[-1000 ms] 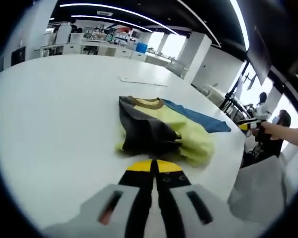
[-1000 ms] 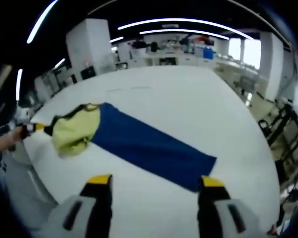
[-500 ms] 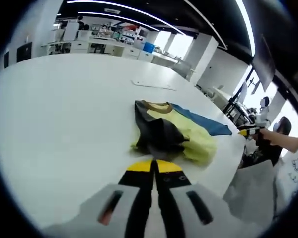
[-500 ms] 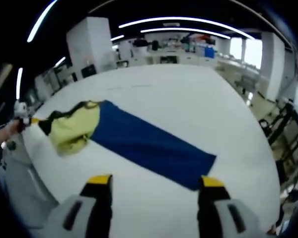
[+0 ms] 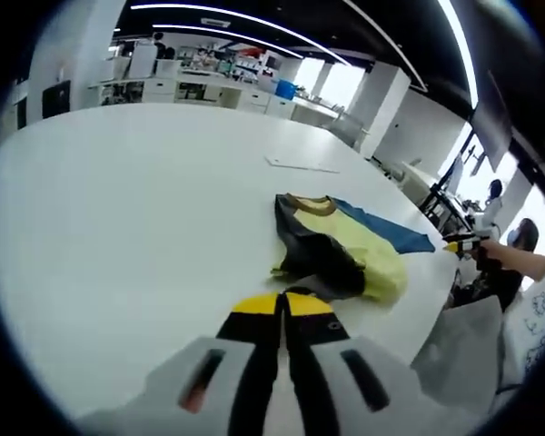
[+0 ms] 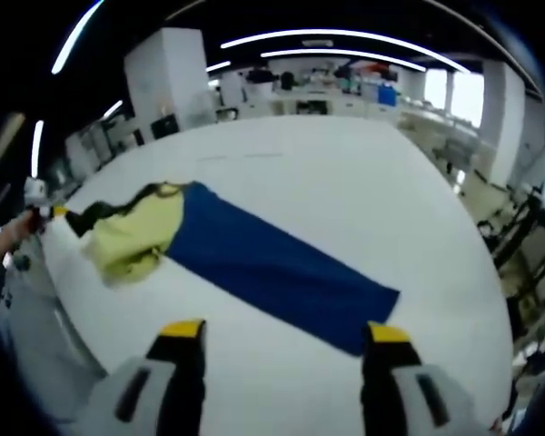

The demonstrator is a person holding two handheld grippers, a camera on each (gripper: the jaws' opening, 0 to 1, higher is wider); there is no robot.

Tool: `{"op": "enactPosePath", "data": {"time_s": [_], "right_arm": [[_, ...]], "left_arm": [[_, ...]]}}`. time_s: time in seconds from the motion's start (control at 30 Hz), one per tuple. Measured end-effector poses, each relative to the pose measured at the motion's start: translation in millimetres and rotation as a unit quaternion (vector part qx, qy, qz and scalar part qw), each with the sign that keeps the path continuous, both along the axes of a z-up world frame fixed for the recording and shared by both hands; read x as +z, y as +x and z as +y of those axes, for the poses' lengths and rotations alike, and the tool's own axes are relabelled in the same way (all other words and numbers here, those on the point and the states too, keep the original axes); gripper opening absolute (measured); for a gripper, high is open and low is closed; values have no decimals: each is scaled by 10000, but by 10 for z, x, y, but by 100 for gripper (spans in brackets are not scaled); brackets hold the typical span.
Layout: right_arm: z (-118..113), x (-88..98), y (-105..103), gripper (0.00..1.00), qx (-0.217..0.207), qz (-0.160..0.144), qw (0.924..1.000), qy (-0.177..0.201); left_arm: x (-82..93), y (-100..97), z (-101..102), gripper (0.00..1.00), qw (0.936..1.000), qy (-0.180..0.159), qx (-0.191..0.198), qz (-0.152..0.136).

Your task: Fold the garment on the visible template until the final outline fits inside the template.

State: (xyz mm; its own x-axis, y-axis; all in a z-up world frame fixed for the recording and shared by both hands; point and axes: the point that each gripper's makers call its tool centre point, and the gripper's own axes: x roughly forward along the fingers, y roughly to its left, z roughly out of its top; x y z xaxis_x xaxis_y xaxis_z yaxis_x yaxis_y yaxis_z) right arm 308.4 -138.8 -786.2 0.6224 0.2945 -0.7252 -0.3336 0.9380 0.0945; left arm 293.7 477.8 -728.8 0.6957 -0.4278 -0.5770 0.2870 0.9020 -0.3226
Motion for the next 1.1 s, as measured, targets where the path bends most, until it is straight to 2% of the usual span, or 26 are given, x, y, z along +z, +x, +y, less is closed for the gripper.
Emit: {"op": "enactPosePath", "data": {"time_s": [0.2, 0.27, 0.33, 0.87, 1.1], "right_arm": [[63, -30, -41, 69, 26, 41, 10000, 19], [59, -44, -39, 69, 25, 60, 10000, 28], [61, -53, -37, 69, 36, 68, 10000, 16], [224, -40, -45, 69, 132, 128, 9998, -82], [311, -73, -58, 69, 164, 213, 9996, -126]], "left_arm": [[60, 0, 265, 0, 9996, 81, 268, 34], [1, 40, 419, 0, 9993, 135, 320, 112], [-70, 50, 408, 0, 9988, 215, 384, 223], [-457, 9, 1095, 0, 9920, 418, 872, 811], [-601, 135, 1412, 0, 9879, 597, 1008, 1017]]}}
